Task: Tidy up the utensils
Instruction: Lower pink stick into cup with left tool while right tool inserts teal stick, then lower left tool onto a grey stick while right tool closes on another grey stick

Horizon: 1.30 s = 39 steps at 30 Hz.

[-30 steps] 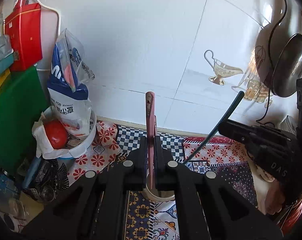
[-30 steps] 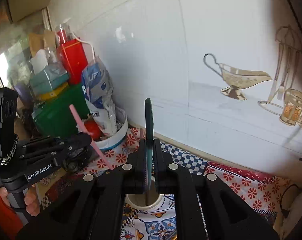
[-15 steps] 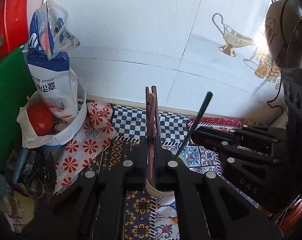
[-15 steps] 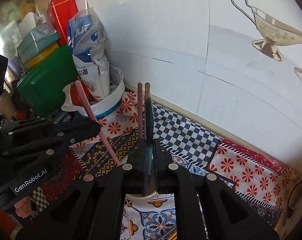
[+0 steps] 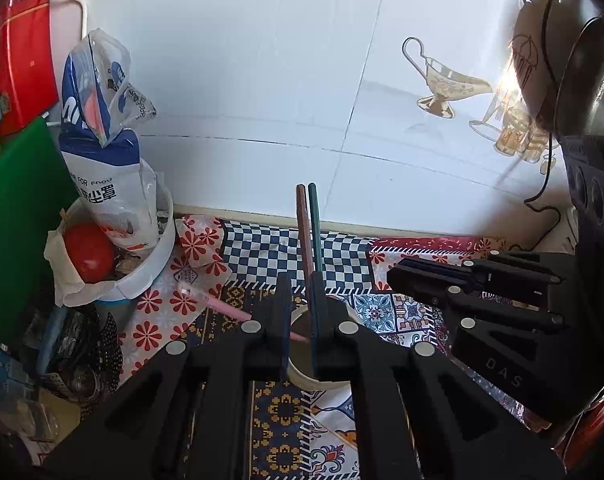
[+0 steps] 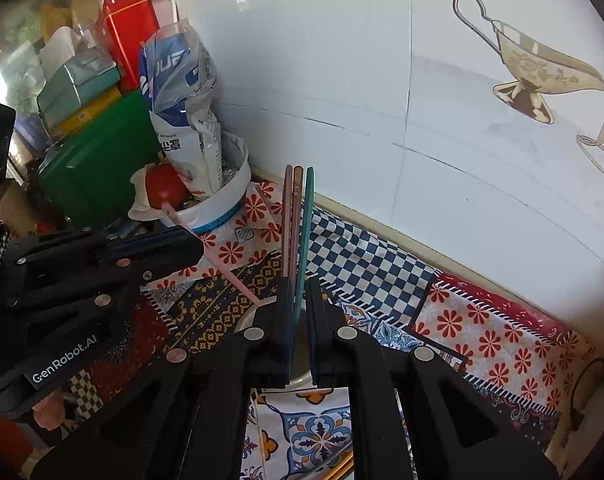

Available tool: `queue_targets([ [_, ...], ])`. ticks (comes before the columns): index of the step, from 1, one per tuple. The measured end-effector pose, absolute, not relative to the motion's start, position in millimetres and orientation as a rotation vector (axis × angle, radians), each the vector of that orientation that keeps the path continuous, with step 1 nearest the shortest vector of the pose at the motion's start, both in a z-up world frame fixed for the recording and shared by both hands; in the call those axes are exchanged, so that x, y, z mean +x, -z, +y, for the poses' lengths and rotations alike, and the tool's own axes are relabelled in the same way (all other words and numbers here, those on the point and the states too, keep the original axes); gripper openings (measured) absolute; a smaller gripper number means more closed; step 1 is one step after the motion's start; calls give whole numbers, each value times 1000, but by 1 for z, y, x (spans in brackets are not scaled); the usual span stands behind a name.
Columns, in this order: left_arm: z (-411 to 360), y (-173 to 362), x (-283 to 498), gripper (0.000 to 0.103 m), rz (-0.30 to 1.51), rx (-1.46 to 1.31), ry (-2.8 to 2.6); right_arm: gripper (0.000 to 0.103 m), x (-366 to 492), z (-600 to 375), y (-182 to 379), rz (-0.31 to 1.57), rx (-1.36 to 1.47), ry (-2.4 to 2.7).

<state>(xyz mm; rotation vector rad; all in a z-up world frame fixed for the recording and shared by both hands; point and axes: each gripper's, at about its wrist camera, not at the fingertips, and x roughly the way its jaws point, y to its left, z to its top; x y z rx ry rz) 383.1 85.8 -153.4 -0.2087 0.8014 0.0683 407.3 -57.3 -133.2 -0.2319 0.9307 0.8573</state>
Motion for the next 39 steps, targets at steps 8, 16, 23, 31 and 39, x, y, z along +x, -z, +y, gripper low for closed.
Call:
queue_targets([
  [8,71,129,355,30,747,-165,-55,18,379,-83,106,844,-251,-793],
  [16,43,116,324,51,723,-109,4,35,349,-122,89,775,-231,-702],
  [23,23,131,308,59,771,-92,69,39,326,-156,94,793,-197,-619],
  [31,-1,195,309,59,945,-61,123,40,308,-199,137,930,-159,-520],
  [39,-21,273,306,59,1147,-54,166,40,294,-229,213,1149,-150,-432],
])
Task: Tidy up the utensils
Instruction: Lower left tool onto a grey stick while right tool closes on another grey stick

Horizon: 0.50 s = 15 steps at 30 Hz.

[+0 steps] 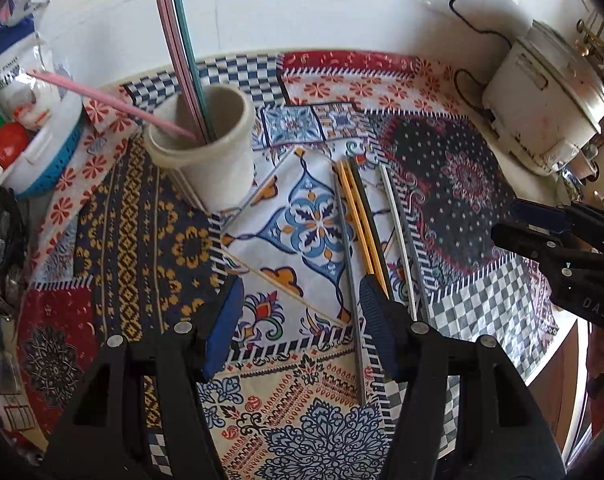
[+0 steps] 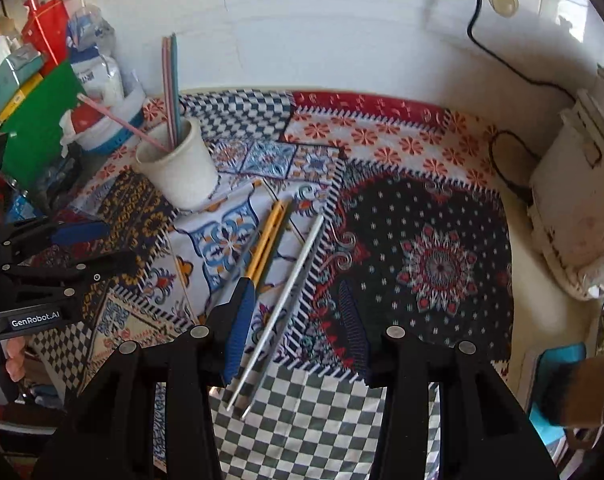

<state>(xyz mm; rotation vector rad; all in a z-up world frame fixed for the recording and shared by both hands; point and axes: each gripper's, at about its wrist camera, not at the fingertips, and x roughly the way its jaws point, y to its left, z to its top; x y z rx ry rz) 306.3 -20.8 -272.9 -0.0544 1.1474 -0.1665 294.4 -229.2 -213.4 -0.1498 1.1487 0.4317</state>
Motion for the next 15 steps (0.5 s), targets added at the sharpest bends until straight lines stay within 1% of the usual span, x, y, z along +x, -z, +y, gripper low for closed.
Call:
queue_targets([
  [7,-38,315,298,59,1239,-50,202,40,275,-230,265,1293,-154,-432],
  [10,-44,325,295,50,1268,-48,227,40,268,-223,276,1321,-171,-452],
  [13,-50,332,291,37,1288,-43,257,40,261,-215,282,1330,-192,-471],
  [15,-53,337,290,26,1302,-48,277,40,257,-212,285,1334,-200,-479],
])
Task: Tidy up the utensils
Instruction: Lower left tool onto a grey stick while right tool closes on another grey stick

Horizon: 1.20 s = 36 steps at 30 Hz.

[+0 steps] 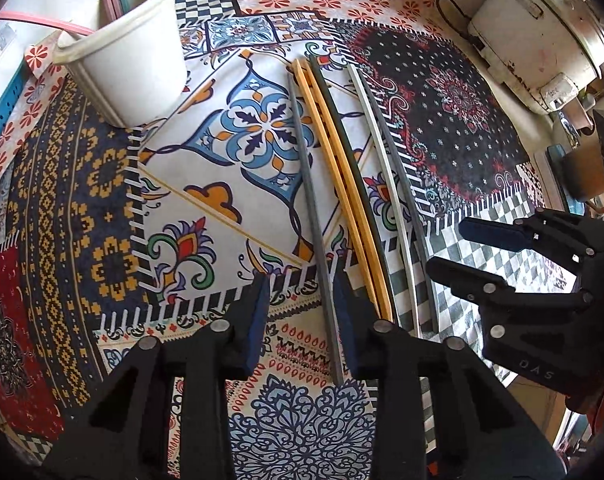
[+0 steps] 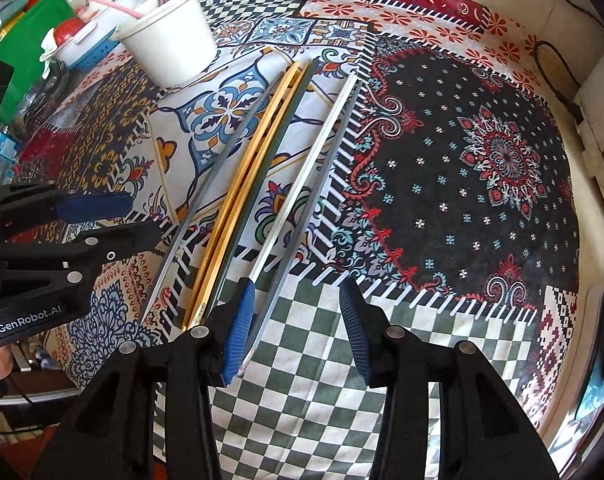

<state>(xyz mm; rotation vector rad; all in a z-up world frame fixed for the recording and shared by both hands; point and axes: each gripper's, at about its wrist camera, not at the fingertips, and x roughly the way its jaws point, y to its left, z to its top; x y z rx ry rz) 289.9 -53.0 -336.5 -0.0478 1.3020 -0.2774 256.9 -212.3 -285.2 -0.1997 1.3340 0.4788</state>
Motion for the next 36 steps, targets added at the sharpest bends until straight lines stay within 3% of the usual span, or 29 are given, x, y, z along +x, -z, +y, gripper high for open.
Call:
queue_targets([
  [4,-61,345,288,18,1320,-36,297,40,250,-210,293,1347,-222,-484],
  [11,-59,350,289,4,1329,-40,292,10,245,-224,294,1330,-273,-454],
  [27,-1,348,293,5,1405,-113,224,7,285,-329,291,1404,-128,-369],
  [36,-11,346,333,5,1412,-69,214,7,343,-323,286,1391,-96,-404],
])
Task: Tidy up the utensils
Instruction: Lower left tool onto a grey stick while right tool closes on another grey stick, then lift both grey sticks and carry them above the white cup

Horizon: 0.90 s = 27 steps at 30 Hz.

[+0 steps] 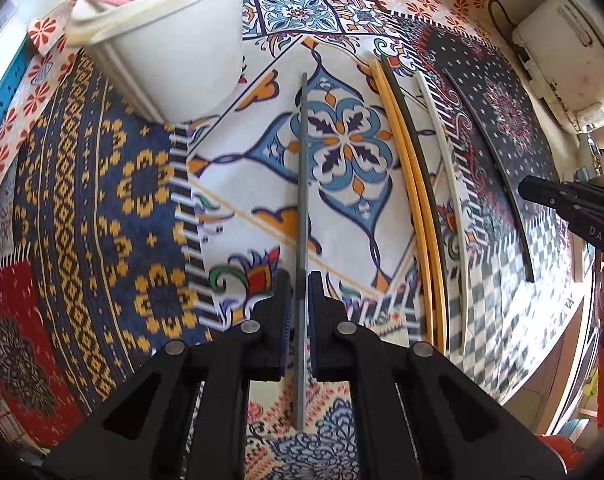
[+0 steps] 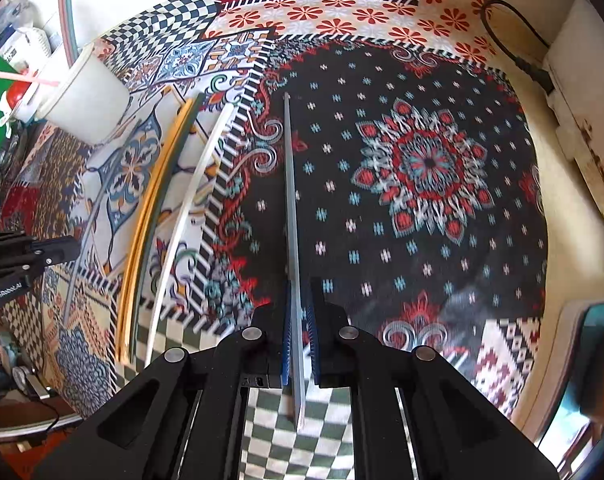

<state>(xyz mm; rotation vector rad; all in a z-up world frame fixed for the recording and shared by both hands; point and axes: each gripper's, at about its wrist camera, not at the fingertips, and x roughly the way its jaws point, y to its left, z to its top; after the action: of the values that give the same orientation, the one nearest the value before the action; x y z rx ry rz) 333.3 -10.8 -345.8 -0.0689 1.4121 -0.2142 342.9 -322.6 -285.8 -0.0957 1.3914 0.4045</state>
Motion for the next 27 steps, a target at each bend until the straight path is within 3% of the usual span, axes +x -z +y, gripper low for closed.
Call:
queue_targets([
  [11,-7,347,362,5,1417,-72,220,7,370,-265,302,1403,-190,-456],
  [27,-60,361,411,4,1431,66,263,6,384,-221,307,1379,-312,-515],
])
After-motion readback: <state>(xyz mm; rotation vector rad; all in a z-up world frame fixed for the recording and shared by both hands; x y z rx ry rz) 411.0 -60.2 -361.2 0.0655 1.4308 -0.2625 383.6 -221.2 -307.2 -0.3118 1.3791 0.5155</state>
